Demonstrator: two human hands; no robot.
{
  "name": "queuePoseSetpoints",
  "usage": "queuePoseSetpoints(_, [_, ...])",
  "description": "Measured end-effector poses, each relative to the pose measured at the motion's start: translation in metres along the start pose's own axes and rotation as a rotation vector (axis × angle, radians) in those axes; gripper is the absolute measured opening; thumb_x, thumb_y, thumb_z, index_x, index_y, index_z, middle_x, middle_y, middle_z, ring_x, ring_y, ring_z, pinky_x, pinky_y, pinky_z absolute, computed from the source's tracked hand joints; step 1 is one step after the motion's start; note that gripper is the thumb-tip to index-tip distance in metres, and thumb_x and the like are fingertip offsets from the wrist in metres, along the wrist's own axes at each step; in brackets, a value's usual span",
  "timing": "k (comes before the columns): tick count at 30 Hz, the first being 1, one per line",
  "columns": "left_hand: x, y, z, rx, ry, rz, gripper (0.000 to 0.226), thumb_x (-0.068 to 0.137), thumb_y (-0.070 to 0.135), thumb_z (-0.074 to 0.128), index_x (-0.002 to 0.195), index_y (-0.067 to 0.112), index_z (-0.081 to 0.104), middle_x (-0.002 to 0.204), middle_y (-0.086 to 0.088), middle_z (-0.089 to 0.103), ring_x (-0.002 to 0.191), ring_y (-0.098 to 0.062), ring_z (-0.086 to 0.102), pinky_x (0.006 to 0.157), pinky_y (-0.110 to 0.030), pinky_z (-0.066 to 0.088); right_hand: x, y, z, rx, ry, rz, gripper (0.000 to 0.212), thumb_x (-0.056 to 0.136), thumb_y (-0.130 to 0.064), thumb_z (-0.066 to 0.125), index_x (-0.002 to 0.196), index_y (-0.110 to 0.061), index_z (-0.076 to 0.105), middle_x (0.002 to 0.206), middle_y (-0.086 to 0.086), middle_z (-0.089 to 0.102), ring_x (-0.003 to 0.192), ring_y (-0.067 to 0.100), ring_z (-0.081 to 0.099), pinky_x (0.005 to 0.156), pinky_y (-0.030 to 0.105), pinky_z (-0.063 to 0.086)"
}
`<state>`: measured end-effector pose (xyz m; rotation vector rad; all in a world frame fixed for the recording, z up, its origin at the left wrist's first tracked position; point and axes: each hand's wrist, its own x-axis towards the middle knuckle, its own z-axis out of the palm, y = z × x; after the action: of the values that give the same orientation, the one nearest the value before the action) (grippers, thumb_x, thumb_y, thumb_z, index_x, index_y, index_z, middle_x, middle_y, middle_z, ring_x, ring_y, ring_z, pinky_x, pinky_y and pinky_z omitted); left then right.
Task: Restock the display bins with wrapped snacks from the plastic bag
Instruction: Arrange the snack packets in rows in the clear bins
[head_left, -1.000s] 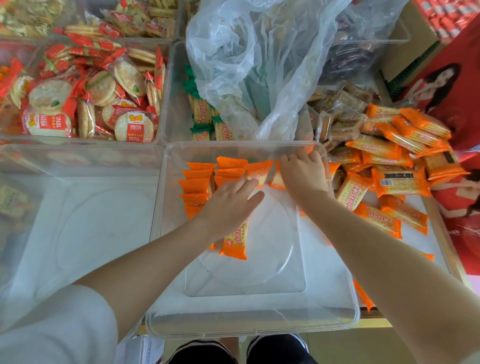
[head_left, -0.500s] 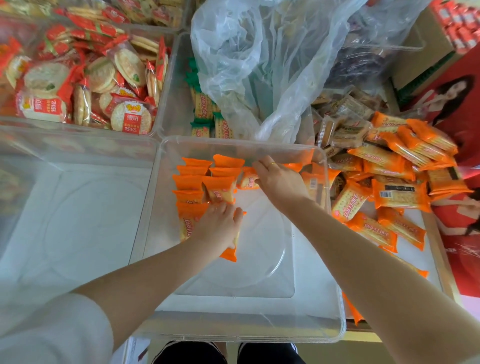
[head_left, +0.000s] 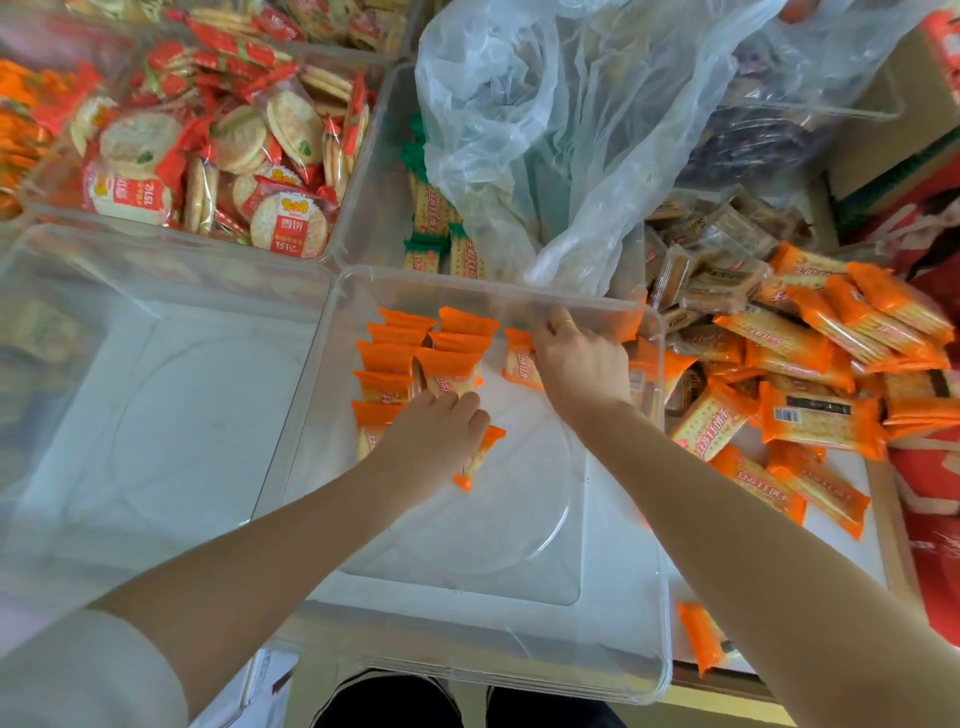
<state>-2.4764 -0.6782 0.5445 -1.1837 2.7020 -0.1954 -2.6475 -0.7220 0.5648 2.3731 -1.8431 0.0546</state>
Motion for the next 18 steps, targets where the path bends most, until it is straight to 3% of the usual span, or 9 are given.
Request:
queuePoseSetpoints(2, [-0.002, -0.008, -0.005, 0.043, 0.19, -0.043, 0.011, 0.066, 0.007, 0.067, 0.074, 0.014, 0.064, 0.071, -0.003, 0.058, 0.064, -0.022, 0.058, 0.058, -0.032, 0.041, -0.002, -0.001, 0.0, 0.012, -0.034, 0.015, 0.025, 0.05, 0.006, 0.078, 0.069, -0.005, 0.065, 0.069, 0.01, 0.056, 0.037, 0.024, 0.049, 0.04, 0.019, 0.022])
queuePoseSetpoints(4, [-0.001, -0.016, -0.002, 0.085, 0.29, -0.121, 0.012, 0.072, 0.005, 0.057, 0.071, 0.017, 0.06, 0.067, 0.0, 0.053, 0.062, -0.02, 0.053, 0.058, -0.03, 0.033, -0.003, -0.001, -0.001, 0.043, -0.004, 0.027, 0.029, 0.043, 0.01, 0.078, 0.063, -0.004, 0.062, 0.067, 0.011, 0.054, 0.038, 0.024, 0.049, 0.04, 0.019, 0.023])
queuePoseSetpoints(9, [-0.004, -0.025, -0.004, 0.093, 0.329, -0.199, 0.021, 0.068, 0.015, 0.076, 0.069, 0.017, 0.055, 0.067, 0.001, 0.052, 0.065, -0.02, 0.055, 0.055, -0.029, 0.036, -0.004, -0.005, 0.0, 0.054, 0.065, 0.038, 0.035, 0.035, 0.008, 0.081, 0.06, -0.005, 0.061, 0.063, 0.01, 0.052, 0.035, 0.023, 0.046, 0.04, 0.017, 0.02])
queuePoseSetpoints(13, [-0.004, -0.028, 0.0, 0.106, 0.398, -0.233, 0.012, 0.076, 0.015, 0.068, 0.08, 0.017, 0.057, 0.073, 0.002, 0.055, 0.069, -0.02, 0.055, 0.059, -0.03, 0.04, -0.003, -0.011, 0.002, 0.069, 0.122, 0.039, 0.038, 0.037, 0.014, 0.076, 0.067, -0.003, 0.06, 0.062, 0.01, 0.052, 0.035, 0.023, 0.045, 0.037, 0.016, 0.023])
queuePoseSetpoints(16, [-0.011, -0.031, 0.001, 0.023, 0.399, -0.264, 0.027, 0.079, 0.018, 0.063, 0.105, 0.012, 0.059, 0.092, -0.005, 0.061, 0.078, -0.024, 0.059, 0.063, -0.033, 0.048, -0.004, -0.013, 0.001, 0.064, 0.118, 0.091, 0.042, 0.045, 0.011, 0.078, 0.08, -0.004, 0.059, 0.07, 0.012, 0.054, 0.046, 0.027, 0.052, 0.035, 0.021, 0.025])
queuePoseSetpoints(18, [-0.021, -0.033, -0.002, -0.033, 0.37, -0.266, 0.026, 0.074, 0.015, 0.068, 0.098, 0.009, 0.061, 0.09, -0.009, 0.06, 0.075, -0.027, 0.059, 0.061, -0.034, 0.049, -0.007, -0.014, -0.001, 0.116, 0.125, 0.111, 0.042, 0.051, 0.007, 0.081, 0.084, -0.004, 0.057, 0.075, 0.012, 0.054, 0.051, 0.028, 0.055, 0.035, 0.022, 0.027])
